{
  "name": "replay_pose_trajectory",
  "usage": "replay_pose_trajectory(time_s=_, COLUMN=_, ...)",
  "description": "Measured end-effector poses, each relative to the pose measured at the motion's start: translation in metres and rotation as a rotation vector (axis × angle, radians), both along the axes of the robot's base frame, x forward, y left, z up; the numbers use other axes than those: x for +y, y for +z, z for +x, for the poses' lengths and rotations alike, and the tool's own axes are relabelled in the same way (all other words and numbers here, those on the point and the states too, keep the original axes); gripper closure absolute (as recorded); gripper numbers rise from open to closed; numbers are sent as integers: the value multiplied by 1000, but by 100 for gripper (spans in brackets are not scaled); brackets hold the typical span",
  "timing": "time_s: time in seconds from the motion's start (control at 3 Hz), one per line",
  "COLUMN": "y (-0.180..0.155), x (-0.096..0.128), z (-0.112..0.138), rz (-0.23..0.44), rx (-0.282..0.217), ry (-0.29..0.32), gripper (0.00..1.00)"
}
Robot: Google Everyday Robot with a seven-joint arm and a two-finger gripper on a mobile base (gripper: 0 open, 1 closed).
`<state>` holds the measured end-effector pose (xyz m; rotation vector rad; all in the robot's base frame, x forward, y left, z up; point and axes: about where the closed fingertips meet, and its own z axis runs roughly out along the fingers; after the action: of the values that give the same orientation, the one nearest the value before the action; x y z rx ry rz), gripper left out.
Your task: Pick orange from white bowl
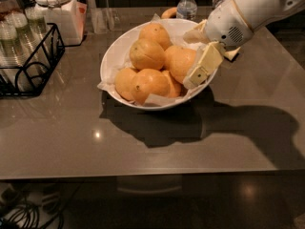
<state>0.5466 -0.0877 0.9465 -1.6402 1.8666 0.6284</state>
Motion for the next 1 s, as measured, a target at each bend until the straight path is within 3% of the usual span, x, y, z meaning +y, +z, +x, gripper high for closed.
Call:
replay_pose_trajectory(time_s=0.33, y=-12, x=8, z=1, rz=22, rx=34, ry=10, gripper=2)
replay_pose_trajectory(time_s=1.0, y=-18, x=2, z=25, rz=-19, rx=40, ry=-19, gripper=44)
